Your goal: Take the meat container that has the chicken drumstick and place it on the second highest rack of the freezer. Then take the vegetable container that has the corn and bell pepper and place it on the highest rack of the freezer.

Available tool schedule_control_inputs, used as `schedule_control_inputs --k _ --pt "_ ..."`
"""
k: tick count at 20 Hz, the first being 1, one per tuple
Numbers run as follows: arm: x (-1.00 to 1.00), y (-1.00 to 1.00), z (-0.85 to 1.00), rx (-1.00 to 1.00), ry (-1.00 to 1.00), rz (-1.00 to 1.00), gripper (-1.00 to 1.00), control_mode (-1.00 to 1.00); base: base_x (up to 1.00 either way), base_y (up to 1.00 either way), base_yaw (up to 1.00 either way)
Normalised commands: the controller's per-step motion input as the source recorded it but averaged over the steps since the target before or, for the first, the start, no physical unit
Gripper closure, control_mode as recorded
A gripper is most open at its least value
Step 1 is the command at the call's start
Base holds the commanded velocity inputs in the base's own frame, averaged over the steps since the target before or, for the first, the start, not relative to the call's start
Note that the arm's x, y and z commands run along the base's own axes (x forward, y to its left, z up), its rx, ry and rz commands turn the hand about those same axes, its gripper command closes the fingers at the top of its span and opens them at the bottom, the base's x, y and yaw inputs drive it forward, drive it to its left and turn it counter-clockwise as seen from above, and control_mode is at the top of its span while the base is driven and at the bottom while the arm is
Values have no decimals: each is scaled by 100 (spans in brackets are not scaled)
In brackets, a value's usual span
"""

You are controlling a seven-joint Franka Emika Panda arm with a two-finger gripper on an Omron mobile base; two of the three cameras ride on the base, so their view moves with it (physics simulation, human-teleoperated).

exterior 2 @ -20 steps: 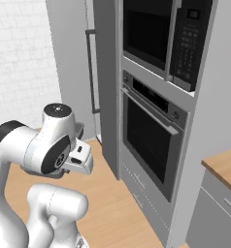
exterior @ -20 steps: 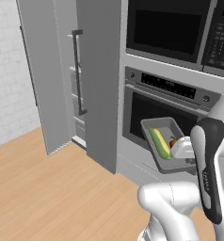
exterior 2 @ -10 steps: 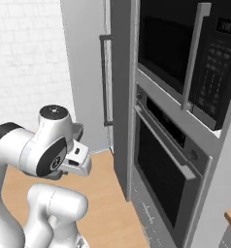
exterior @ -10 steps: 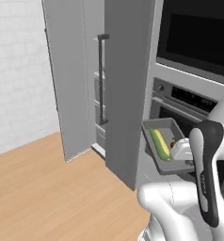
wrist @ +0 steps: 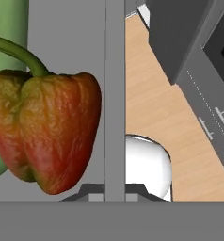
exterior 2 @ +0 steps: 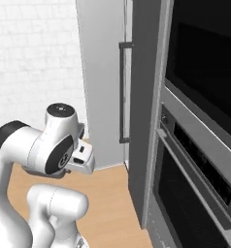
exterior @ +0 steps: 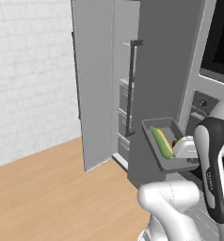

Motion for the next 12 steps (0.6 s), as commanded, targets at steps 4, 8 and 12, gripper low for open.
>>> schedule_control_inputs --k 4,8,12 --pt "0 0 0 0 0 0 100 100 81 100 -30" --pt "0 0 0 0 0 0 100 100 99 96 -48" --pt "0 0 0 0 0 0 100 100 100 87 -58"
